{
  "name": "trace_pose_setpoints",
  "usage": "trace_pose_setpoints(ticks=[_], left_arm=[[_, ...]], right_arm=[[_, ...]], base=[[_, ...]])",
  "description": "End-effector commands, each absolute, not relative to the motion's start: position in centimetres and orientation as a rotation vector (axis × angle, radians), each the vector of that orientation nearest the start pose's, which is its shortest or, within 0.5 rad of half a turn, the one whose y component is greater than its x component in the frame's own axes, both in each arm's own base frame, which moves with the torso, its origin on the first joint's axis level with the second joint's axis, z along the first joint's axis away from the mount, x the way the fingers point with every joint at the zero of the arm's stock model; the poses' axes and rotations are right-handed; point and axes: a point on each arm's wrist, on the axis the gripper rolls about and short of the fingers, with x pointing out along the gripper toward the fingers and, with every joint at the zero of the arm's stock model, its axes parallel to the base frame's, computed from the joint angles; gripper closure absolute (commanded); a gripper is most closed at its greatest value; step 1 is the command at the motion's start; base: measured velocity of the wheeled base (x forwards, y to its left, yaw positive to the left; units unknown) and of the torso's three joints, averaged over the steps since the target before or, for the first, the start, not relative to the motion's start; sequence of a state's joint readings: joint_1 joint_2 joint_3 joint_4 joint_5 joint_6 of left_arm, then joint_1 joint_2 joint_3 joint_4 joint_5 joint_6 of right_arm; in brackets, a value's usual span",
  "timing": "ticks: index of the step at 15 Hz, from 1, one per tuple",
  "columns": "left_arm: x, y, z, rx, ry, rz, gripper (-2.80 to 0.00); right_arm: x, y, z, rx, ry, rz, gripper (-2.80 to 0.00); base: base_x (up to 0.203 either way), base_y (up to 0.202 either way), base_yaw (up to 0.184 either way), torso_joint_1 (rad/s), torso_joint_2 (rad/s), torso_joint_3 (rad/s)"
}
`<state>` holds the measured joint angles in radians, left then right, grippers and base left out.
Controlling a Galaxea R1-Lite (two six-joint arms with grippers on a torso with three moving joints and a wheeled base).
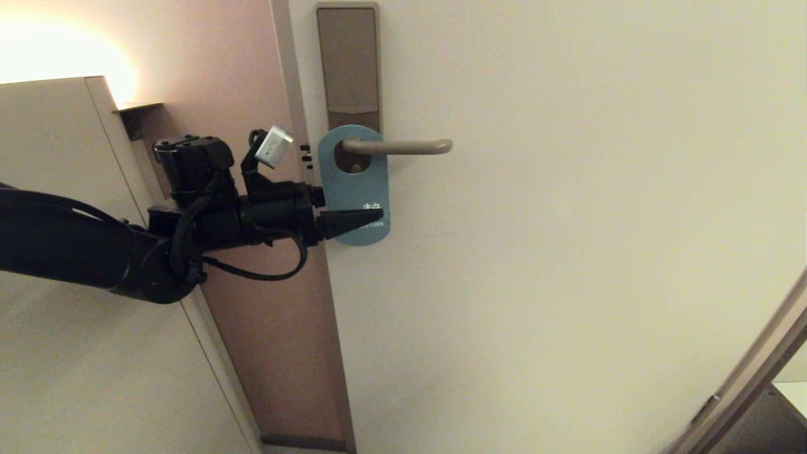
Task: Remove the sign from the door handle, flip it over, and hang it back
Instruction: Take down the sign
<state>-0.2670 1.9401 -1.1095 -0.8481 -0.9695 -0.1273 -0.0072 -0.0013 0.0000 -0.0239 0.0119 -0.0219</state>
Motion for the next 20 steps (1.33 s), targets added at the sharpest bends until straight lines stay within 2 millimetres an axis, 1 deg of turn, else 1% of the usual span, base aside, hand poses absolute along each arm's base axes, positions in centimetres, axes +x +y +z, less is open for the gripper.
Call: trace_pose_setpoints(ticks=[1,9,15,20], left_arm=[[36.0,-11.9,20.4,-0.102,0.049,-1.245,-2.8],[35.8,-12.1,20.7,-0.102,0.043,-1.254,-2.8],[35.1,-13.0,21.4,-0.096,0.027,-1.288,-2.8],[34.9,-13.4,21.4,-0.094,0.026,-1.298,-2.8]], right_arm=[[-2.3,0.0,7.8,-0.022,-0.025,0.005,0.0],[-2.3,0.0,7.8,-0.023,-0.025,0.004,0.0],[-2.3,0.0,7.8,-0.022,-0.025,0.004,0.0],[-2.3,0.0,7.8,-0.023,-0.025,0.006,0.0]], base=[[0.0,0.0,0.0,0.0,0.0,0.0],[0.0,0.0,0.0,0.0,0.0,0.0],[0.0,0.0,0.0,0.0,0.0,0.0],[0.0,0.0,0.0,0.0,0.0,0.0]])
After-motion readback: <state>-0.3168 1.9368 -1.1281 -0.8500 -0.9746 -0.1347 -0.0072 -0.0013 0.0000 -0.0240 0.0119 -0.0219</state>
